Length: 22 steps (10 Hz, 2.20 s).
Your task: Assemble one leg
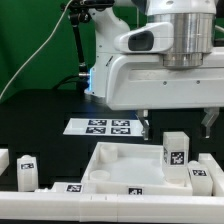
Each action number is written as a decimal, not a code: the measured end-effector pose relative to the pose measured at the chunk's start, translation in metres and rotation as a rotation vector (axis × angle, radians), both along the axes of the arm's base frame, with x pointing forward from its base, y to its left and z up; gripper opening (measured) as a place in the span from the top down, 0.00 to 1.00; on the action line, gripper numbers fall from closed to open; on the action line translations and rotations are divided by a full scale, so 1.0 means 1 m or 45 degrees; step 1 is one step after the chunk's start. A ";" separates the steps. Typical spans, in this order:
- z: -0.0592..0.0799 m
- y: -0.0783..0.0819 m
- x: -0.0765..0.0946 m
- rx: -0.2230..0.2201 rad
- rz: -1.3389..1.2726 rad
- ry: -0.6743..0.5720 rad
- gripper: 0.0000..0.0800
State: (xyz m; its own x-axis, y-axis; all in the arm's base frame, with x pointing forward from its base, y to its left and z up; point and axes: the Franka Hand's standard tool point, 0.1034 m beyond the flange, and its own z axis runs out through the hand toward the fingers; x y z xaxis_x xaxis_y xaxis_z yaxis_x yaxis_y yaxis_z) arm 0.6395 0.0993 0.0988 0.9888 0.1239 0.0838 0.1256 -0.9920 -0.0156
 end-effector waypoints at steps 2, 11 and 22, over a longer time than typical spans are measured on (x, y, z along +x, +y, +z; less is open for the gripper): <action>0.000 0.000 0.000 0.000 0.000 0.000 0.19; 0.000 0.000 0.000 0.003 -0.031 0.000 0.66; -0.001 0.017 -0.008 0.104 -1.531 0.035 0.65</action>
Offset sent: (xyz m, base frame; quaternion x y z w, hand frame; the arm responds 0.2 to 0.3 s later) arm 0.0000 0.0000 0.0000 0.0000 0.0000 0.0000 1.0000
